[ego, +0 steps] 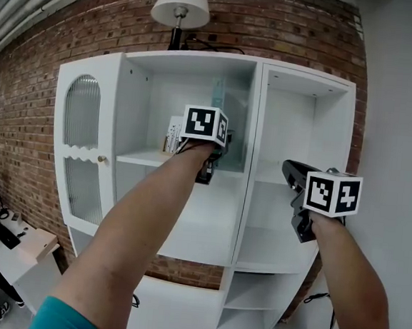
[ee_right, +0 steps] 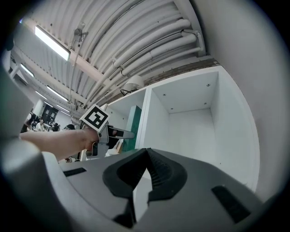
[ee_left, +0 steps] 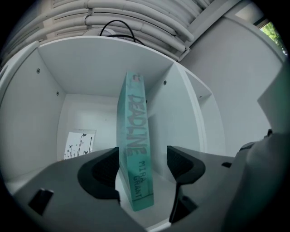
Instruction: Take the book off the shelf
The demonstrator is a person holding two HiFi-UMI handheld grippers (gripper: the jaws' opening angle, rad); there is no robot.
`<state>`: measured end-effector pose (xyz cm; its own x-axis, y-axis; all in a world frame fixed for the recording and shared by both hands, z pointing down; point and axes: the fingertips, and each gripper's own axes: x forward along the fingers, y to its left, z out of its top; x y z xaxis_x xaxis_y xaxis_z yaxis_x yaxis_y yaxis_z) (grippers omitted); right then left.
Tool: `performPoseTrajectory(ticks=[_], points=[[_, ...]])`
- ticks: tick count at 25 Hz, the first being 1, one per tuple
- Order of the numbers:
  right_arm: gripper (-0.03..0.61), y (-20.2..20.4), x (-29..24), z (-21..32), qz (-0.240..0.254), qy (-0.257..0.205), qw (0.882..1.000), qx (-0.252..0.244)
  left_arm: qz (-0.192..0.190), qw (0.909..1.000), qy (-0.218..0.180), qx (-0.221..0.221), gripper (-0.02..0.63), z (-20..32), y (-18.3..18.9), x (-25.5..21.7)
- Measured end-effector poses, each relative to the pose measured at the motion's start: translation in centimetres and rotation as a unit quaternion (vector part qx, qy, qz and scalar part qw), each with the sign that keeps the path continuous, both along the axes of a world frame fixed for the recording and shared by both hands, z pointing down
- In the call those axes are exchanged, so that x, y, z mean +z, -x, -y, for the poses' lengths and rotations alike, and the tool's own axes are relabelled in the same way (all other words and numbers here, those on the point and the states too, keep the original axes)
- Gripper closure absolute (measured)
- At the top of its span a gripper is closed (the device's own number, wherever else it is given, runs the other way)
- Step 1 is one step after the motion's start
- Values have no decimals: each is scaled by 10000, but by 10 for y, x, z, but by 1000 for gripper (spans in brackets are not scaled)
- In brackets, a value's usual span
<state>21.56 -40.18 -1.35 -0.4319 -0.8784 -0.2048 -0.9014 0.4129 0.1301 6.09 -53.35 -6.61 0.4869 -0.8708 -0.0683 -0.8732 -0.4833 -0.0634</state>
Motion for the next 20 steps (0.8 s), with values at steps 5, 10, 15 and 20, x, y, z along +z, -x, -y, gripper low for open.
performPoseTrajectory(ticks=[5,10,15,20], points=[[557,-2,-5,9,20,49,10000,7,-90,9998,67,-133,298,19,0,-3],[557,-7,-8,13,-95,35,9999,111,-88,9996,121,-226,299,35,-4,-1],[557,-13,-7,18,-198,35,9996,187,-16,9988,92,-476,299,53,-1,-3],[557,-19,-2,25,-242,89,9993,261,-110,9979,122,-619,299,69,2,-1]])
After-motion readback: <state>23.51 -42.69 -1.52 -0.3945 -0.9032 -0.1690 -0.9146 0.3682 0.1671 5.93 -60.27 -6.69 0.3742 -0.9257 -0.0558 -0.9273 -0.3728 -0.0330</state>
